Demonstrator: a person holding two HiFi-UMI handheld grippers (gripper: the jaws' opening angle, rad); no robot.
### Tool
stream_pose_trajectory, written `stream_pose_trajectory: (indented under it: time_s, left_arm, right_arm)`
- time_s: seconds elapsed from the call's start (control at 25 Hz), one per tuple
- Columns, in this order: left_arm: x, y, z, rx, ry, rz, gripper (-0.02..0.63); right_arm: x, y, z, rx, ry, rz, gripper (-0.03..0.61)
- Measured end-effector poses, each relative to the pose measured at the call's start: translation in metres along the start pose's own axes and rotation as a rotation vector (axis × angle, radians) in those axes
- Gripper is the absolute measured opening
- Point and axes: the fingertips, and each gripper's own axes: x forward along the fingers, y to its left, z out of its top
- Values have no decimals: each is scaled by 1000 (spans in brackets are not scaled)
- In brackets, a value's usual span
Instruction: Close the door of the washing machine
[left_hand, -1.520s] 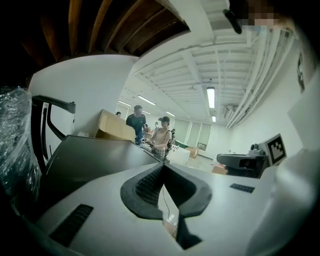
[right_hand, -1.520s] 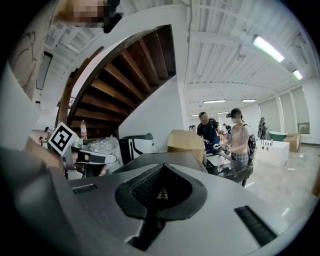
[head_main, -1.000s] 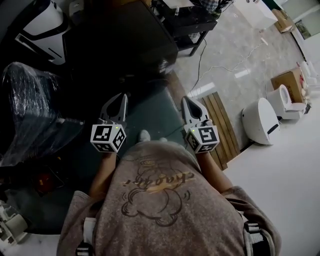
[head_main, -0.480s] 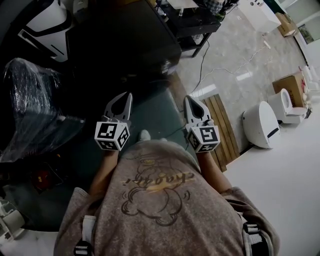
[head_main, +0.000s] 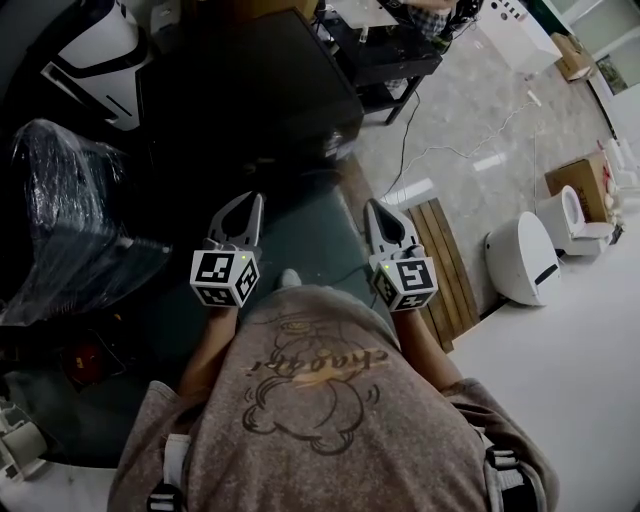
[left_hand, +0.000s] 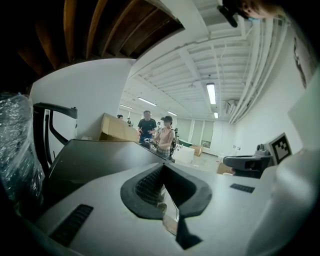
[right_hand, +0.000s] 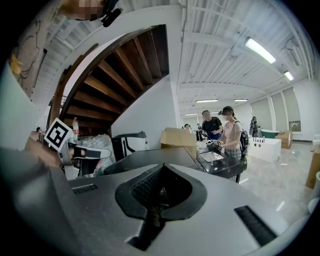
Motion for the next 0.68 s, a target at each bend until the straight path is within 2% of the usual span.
stream_pose_trajectory:
  time_s: [0.68]
  left_arm:
    - [-3, 3, 1, -12, 3, 2, 2]
  right_arm:
    - [2, -1, -3, 15, -1, 3, -6]
